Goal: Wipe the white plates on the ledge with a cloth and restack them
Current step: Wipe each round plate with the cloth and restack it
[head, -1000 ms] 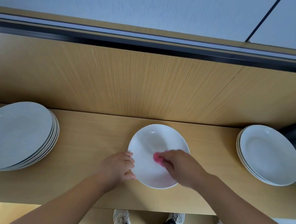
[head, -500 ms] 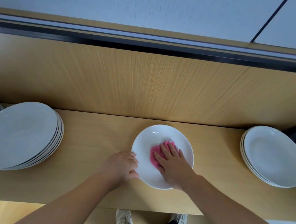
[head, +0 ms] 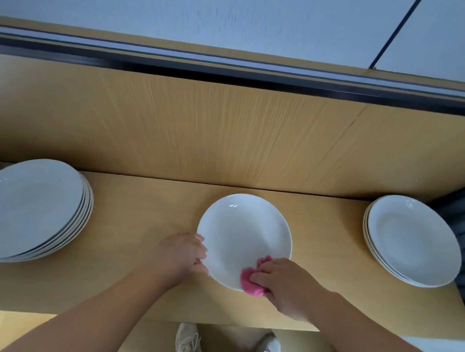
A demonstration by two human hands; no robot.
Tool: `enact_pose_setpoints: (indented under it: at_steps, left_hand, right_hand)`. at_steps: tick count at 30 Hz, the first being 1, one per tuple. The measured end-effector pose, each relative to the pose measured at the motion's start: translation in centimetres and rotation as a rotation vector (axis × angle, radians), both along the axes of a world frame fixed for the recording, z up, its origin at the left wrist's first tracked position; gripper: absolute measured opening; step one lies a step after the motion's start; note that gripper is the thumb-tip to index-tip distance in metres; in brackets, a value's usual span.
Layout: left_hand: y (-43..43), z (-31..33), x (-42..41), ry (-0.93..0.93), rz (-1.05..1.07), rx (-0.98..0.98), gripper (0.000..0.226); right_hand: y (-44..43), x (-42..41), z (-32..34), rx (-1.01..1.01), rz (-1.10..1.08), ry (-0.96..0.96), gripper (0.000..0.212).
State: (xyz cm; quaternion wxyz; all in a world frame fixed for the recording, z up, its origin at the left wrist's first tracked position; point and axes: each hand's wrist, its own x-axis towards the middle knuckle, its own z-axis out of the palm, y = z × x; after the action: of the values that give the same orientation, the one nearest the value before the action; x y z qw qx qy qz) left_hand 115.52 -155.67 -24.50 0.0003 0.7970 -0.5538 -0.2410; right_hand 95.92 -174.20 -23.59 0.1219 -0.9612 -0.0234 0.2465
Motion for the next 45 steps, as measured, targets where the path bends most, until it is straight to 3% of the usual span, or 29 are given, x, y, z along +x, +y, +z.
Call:
enact_pose_setpoints:
  at_steps: [7,12,16,21,28,36,41,45]
  left_hand:
    - [-0.3,1.8,-2.9,-0.049,0.025,-0.095,0.05]
    - [-3.0,1.5,-8.0,0.021,0.002,-0.148,0.038]
    - [-5.3,0.3,-10.3,-0.1,-0.027,-0.146,0.031]
    - [-6.7,-0.1,-11.6,-0.141,0.042,-0.042,0.028]
    - [-7.4,0.5,-12.6,-0.142,0.05,0.094,0.044]
    - [-7.2,5.0,-11.4,-0.15,0.249,-0.04,0.048]
    - [-8.2,8.8,-9.7,-0.202,0.356,-0.107,0.024]
    - [-8.1,11.3,-9.0,0.034,0.524,-0.274,0.03]
  right_hand:
    - [-3.4,-1.1,2.2,0.055,-0.176,-0.181,0.035]
    - [-5.7,-1.7,3.0,0.068,-0.257,-0.293,0.033]
    - [-6.4,-2.1,3.7,0.075,-0.27,-0.344,0.037]
    - [-6.9,-2.6,4.2,0.081,-0.257,-0.356,0.04]
    - [-7.6,-3.3,4.7,0.105,-0.252,-0.415,0.041]
    - [-8.7,-3.5,6.0,0.173,-0.285,-0.622,0.038]
    - [-9.1,-2.5,7.9,0.216,-0.283,-0.771,0.038]
    - [-9.3,-1.9,9.5,0.228,-0.273,-0.853,0.039]
